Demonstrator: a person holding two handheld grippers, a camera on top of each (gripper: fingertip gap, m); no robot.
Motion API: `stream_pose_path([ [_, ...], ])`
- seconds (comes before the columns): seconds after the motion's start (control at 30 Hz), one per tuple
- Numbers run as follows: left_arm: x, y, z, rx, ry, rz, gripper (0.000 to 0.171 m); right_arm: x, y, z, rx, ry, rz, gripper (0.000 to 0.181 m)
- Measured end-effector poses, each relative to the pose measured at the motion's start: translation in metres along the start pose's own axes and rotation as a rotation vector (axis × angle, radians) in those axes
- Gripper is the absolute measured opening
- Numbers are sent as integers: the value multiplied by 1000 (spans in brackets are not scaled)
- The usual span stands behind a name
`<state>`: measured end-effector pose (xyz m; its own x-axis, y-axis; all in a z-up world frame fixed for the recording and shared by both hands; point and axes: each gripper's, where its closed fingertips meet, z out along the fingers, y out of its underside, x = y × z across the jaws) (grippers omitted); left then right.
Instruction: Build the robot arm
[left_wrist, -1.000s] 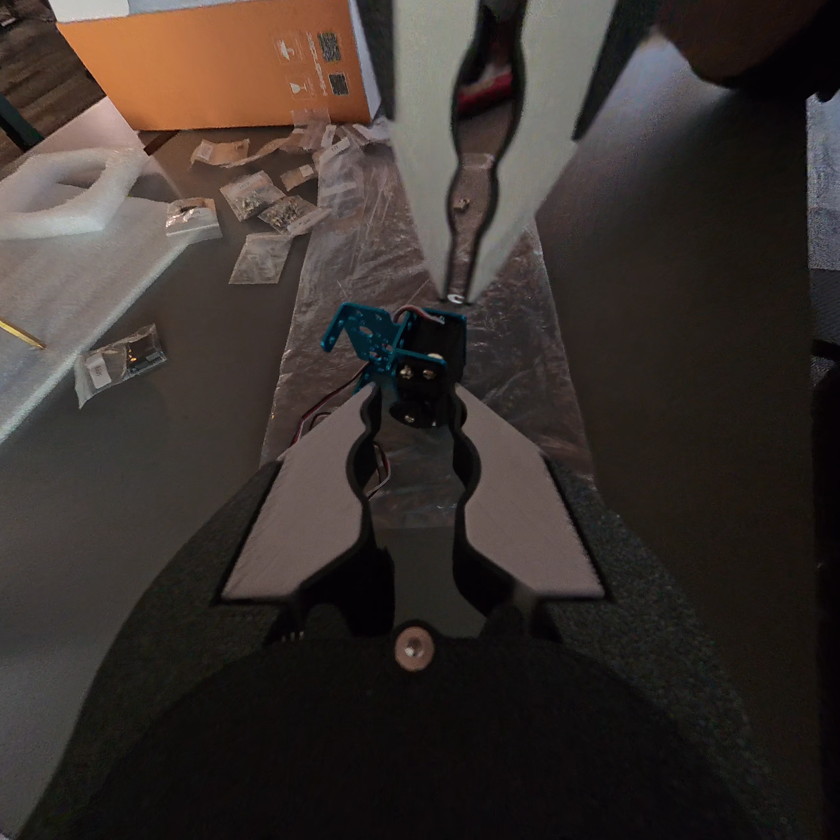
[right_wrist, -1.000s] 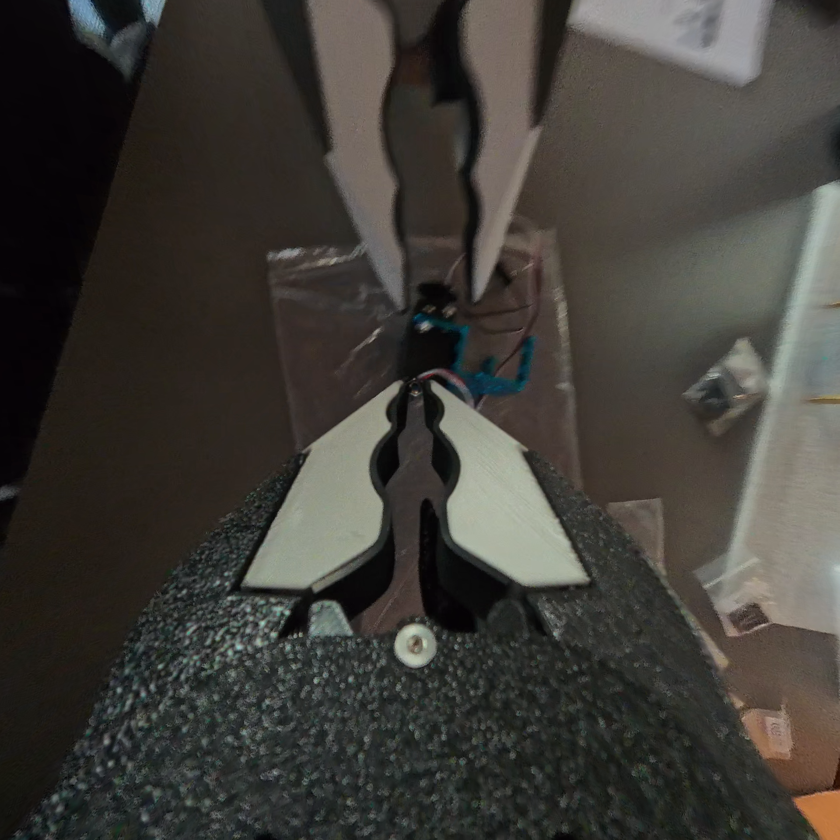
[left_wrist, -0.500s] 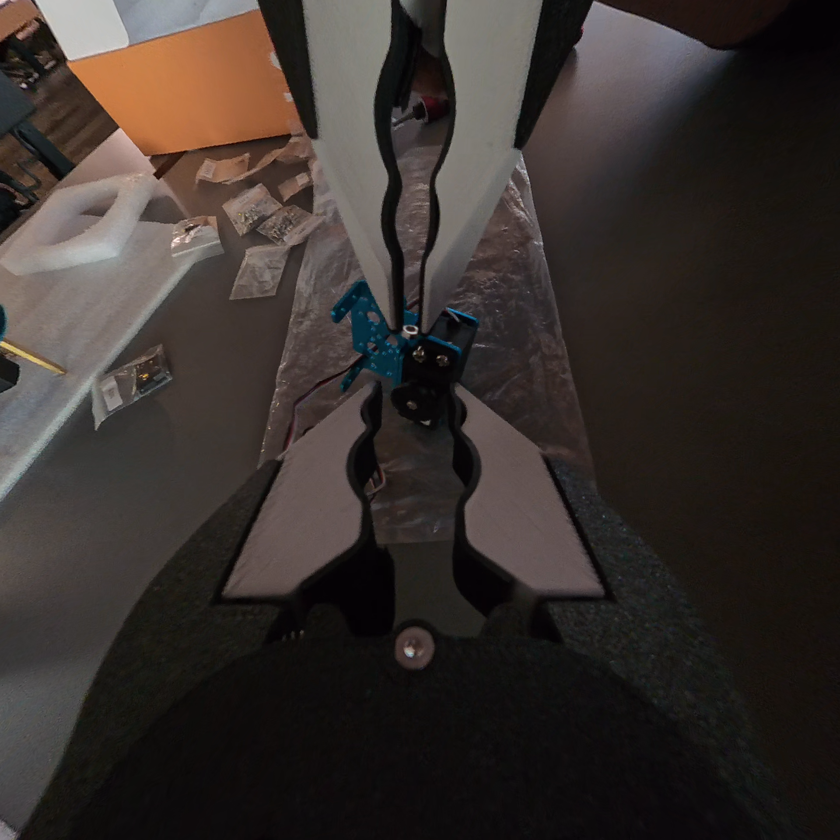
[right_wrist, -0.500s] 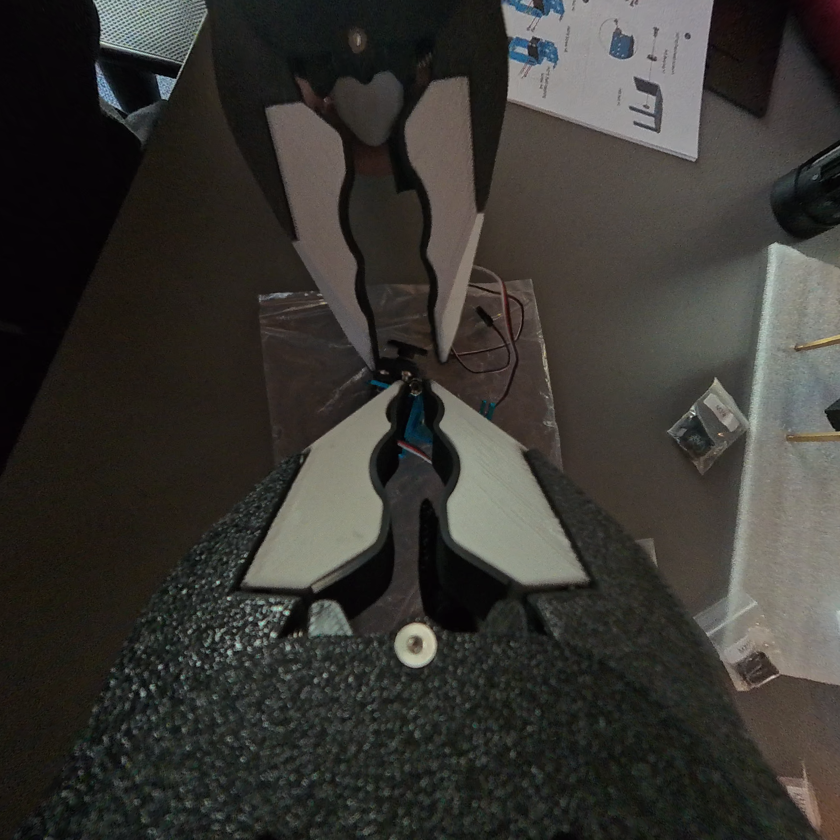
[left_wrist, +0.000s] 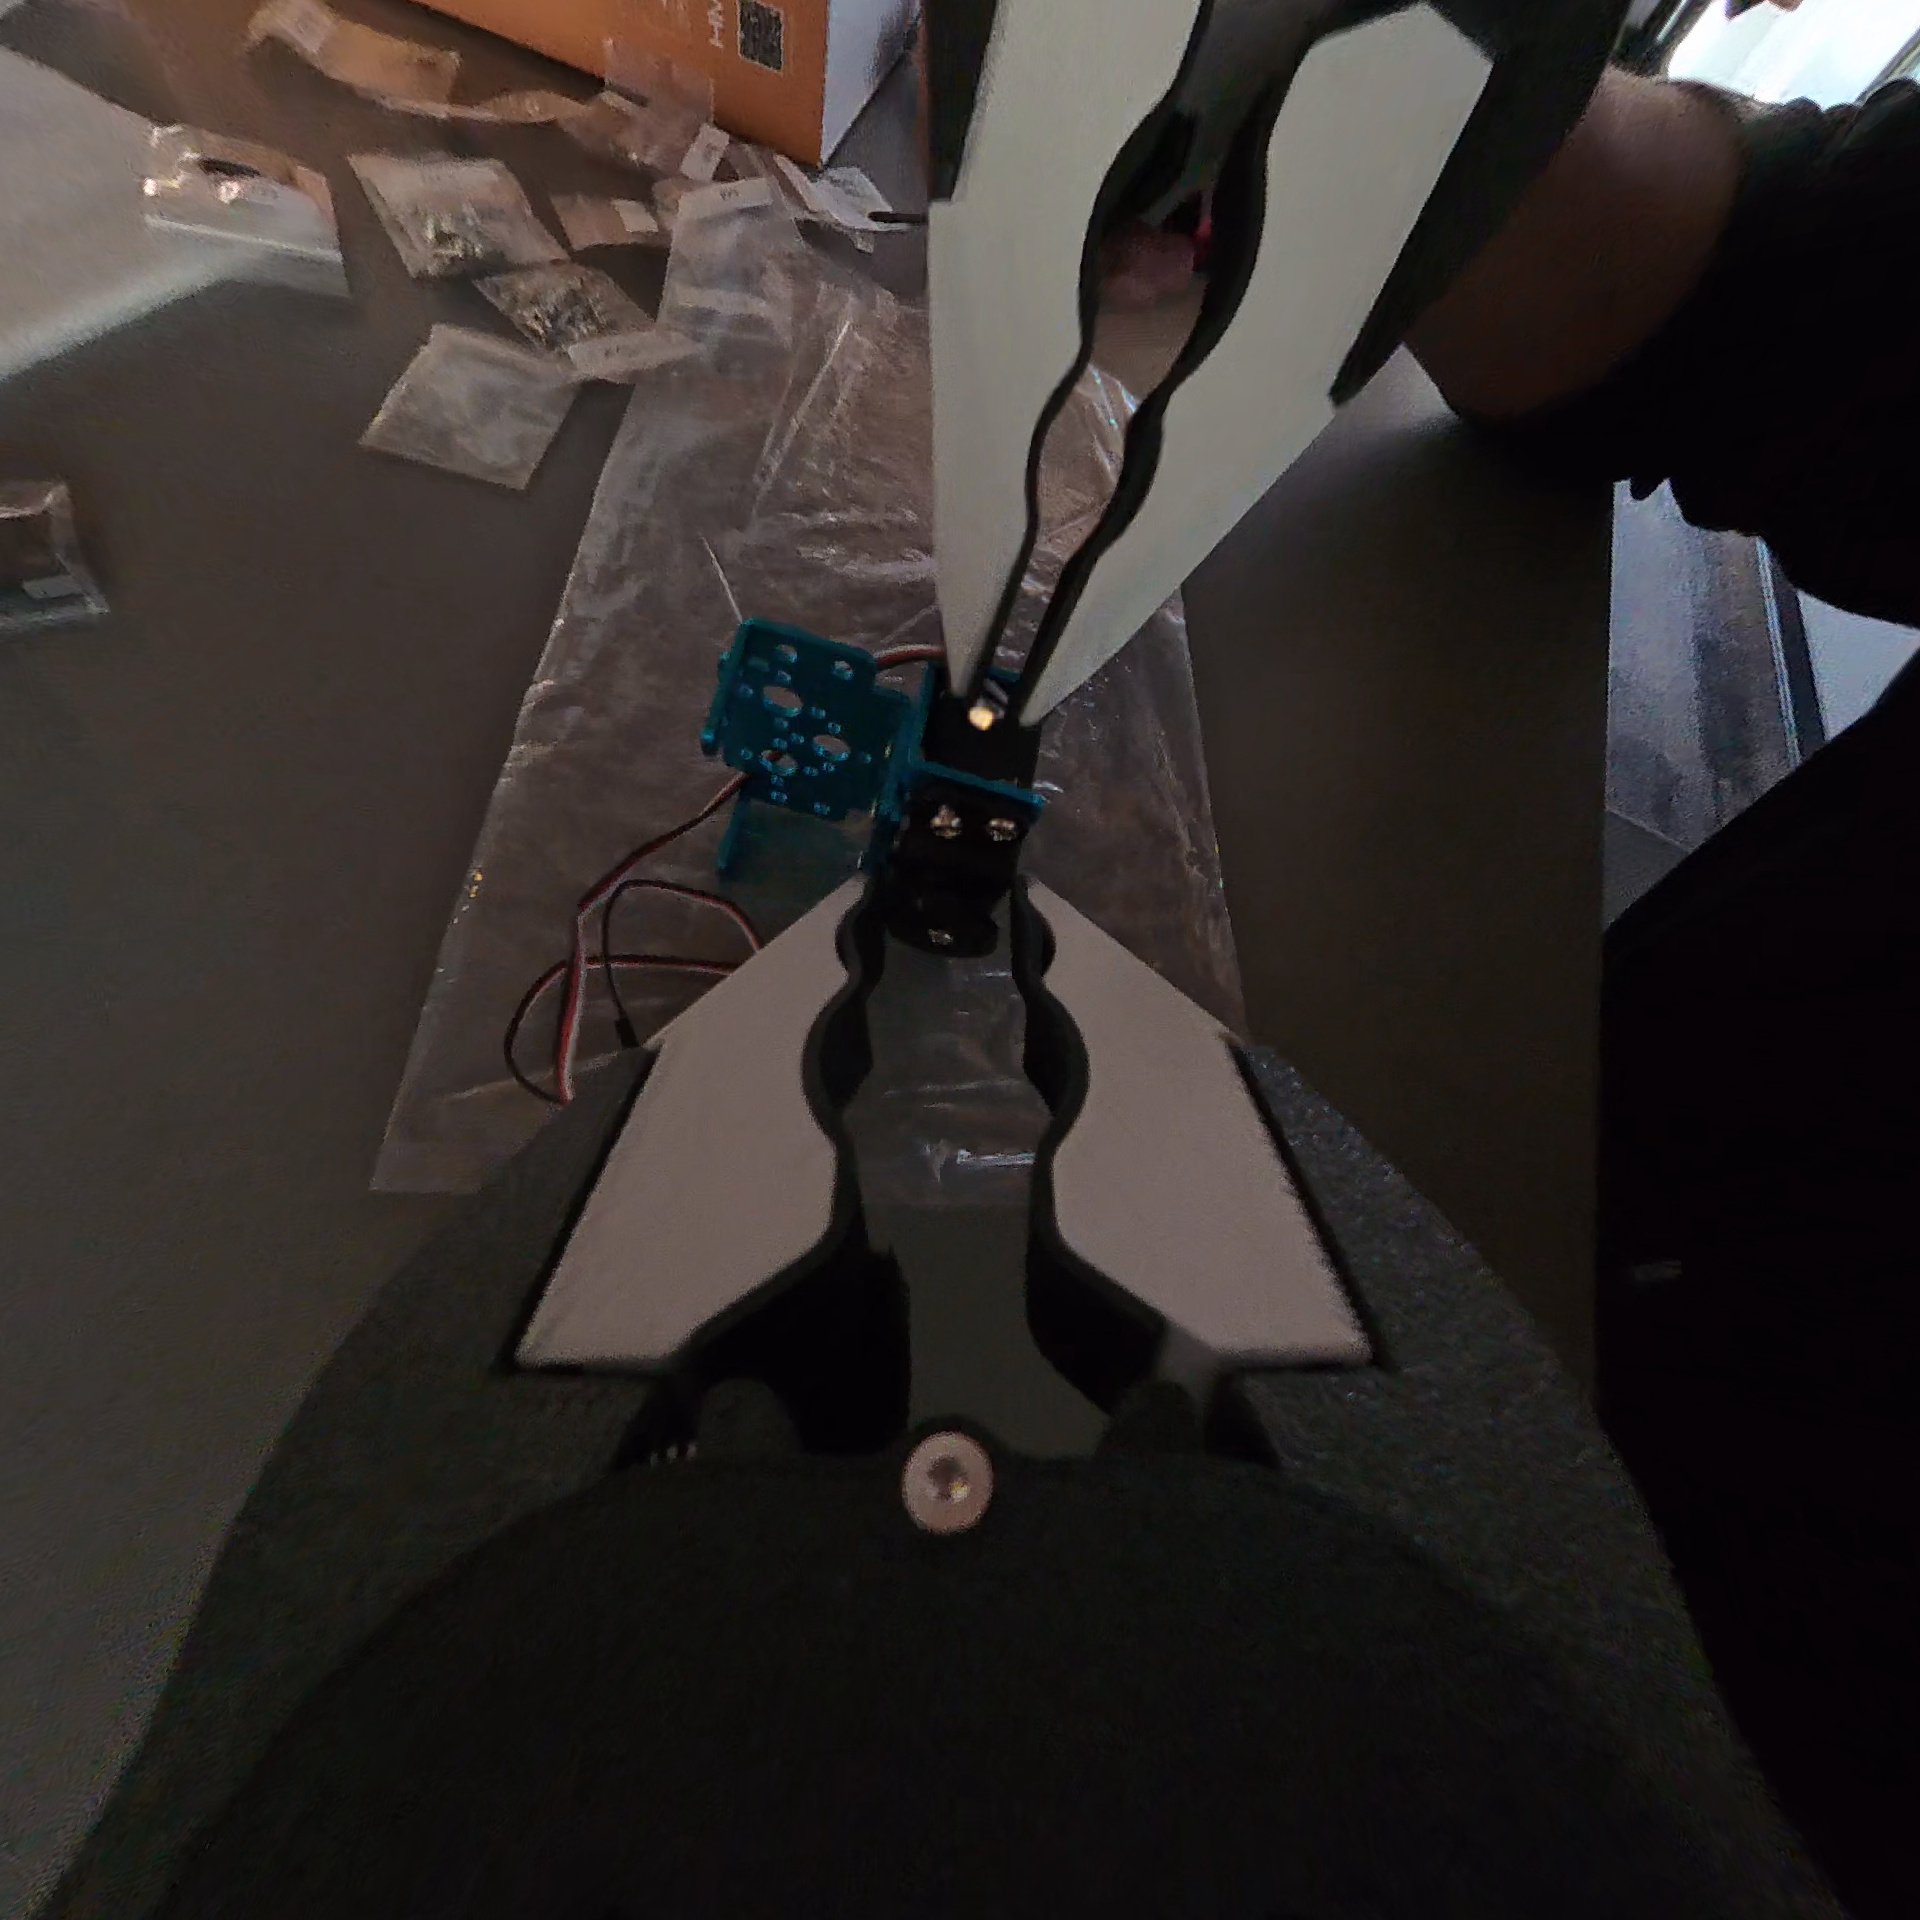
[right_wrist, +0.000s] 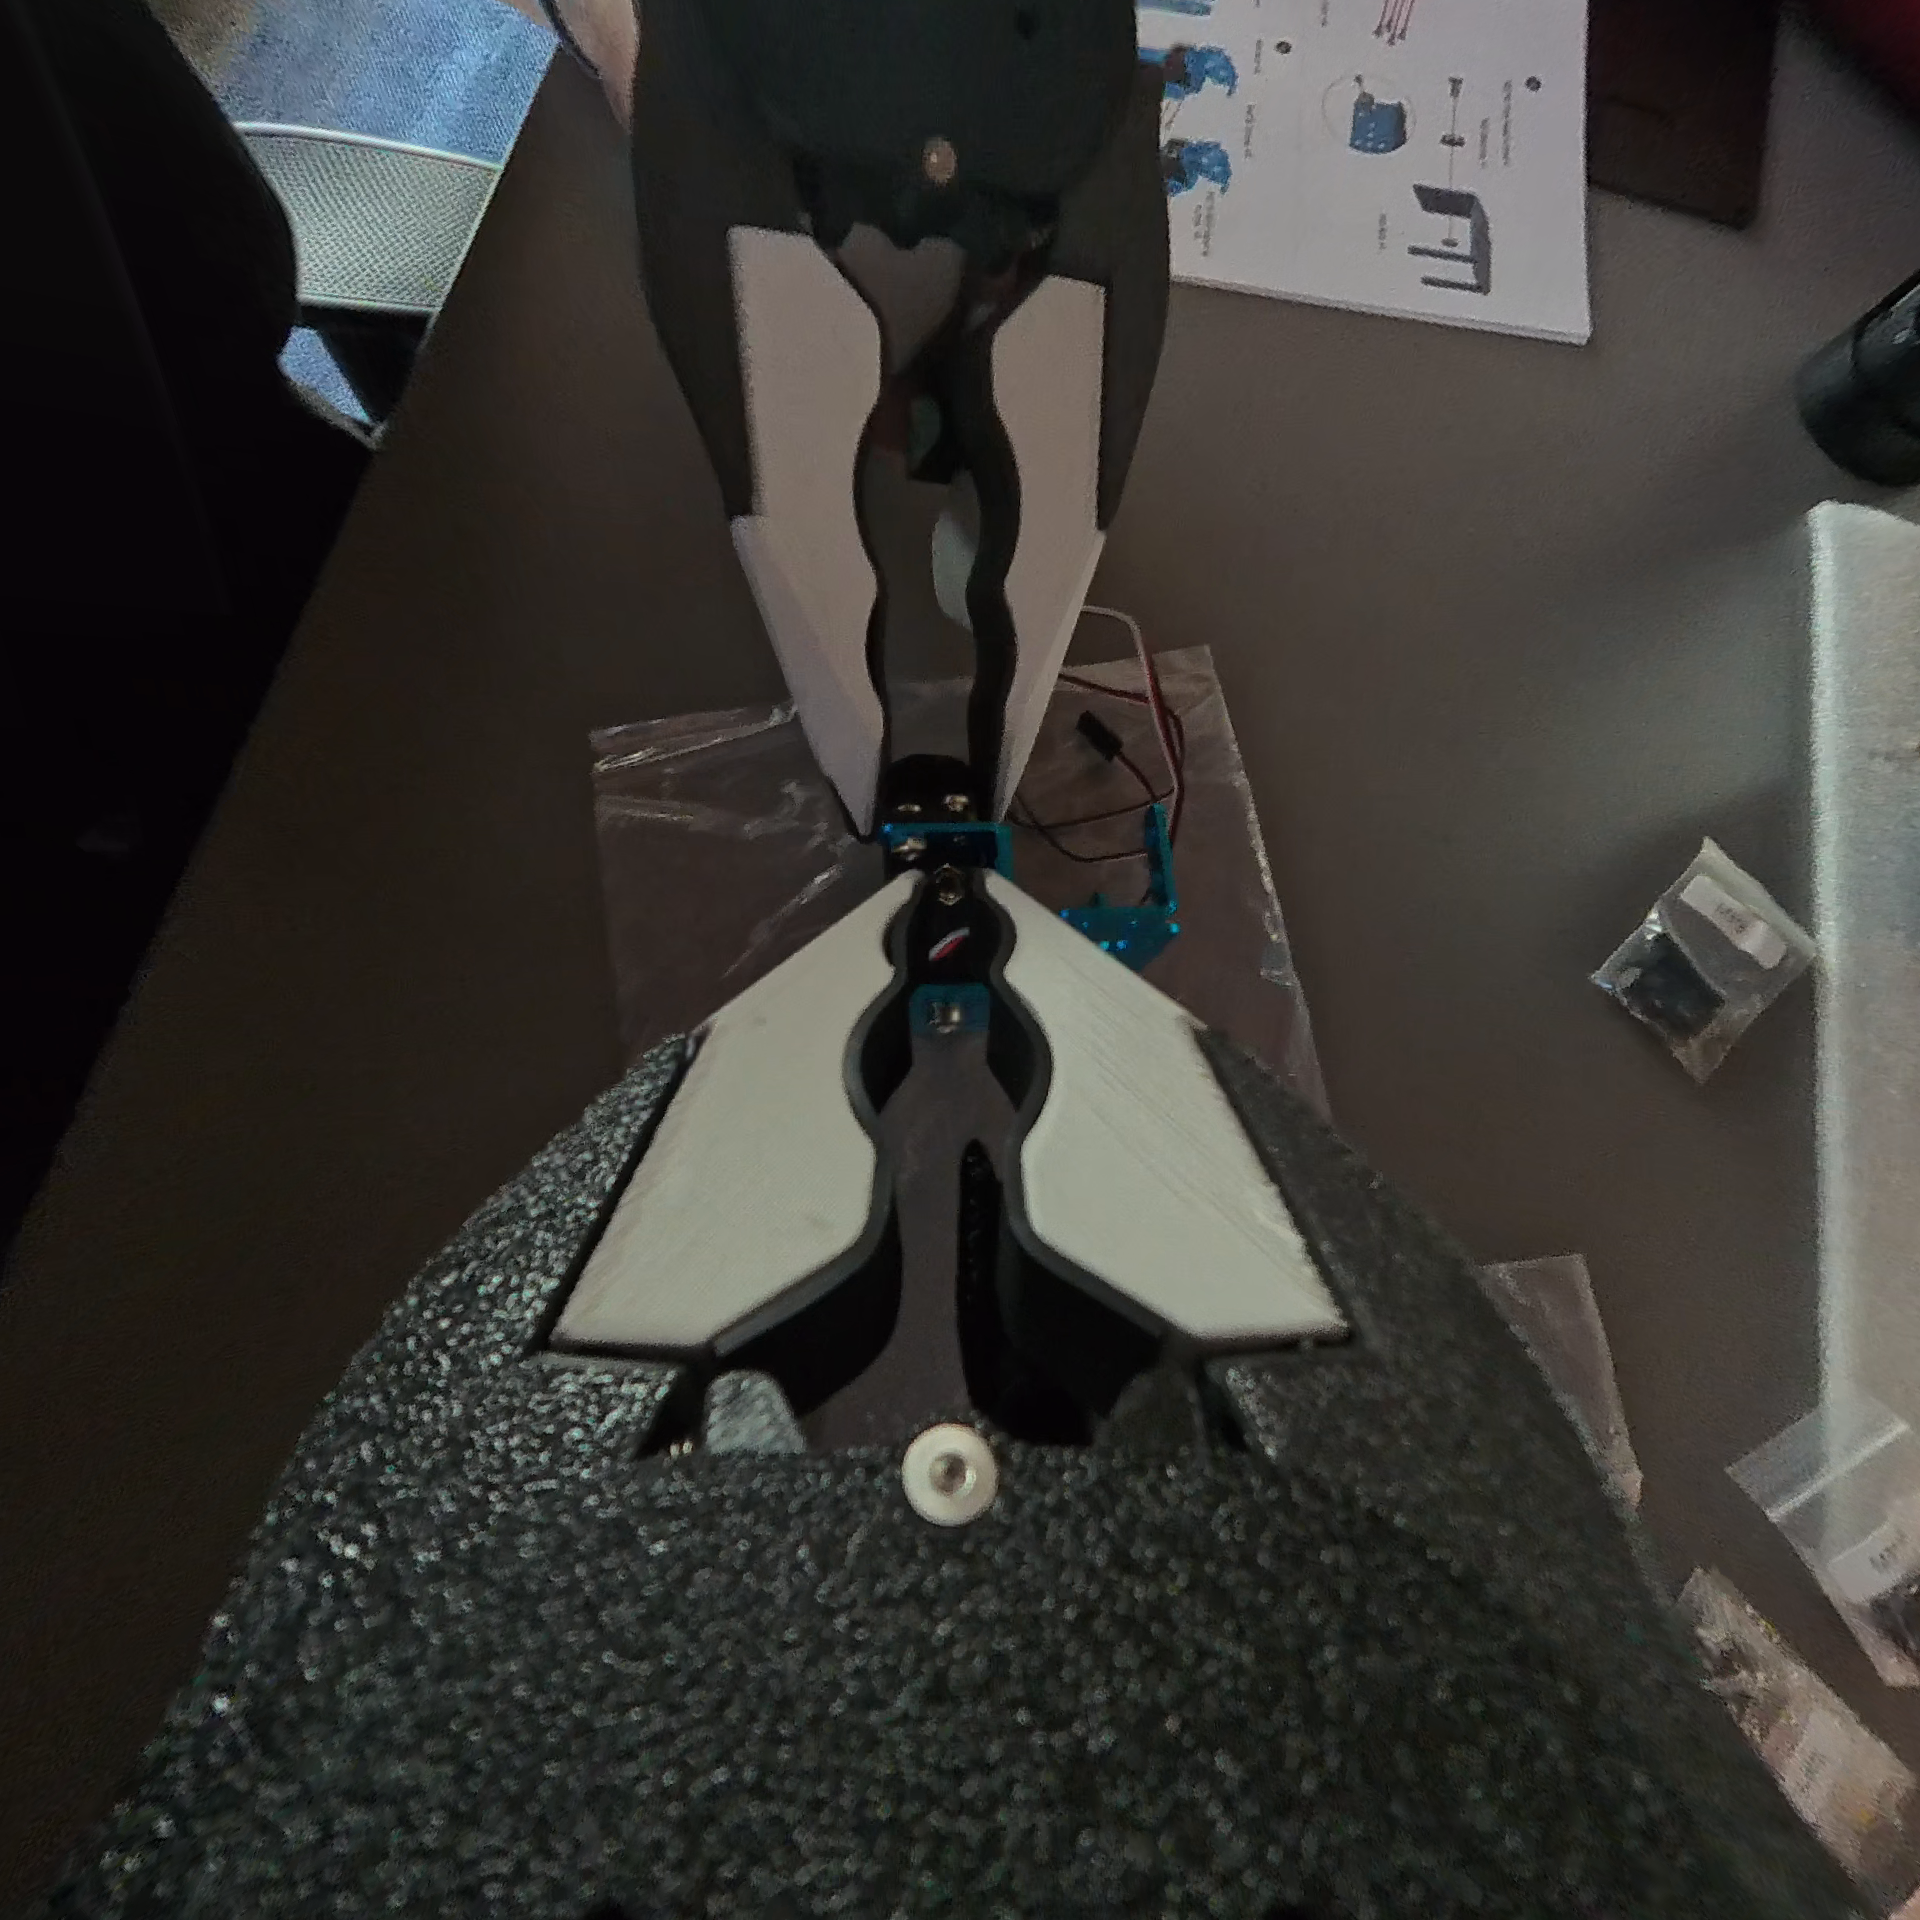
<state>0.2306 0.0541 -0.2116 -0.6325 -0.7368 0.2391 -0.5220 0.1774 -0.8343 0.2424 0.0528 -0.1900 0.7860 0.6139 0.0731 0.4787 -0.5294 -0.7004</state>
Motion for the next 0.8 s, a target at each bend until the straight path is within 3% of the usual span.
stream_pose_path([
  [0.4, 18, -10, -7, 60, -118, 260, 28, 0, -4, 4, 45, 7, -11, 5],
  [0.8, 12, -11, -3, 17, -127, 312, 29, 3, -2, 5, 37, 50, -62, 5],
])
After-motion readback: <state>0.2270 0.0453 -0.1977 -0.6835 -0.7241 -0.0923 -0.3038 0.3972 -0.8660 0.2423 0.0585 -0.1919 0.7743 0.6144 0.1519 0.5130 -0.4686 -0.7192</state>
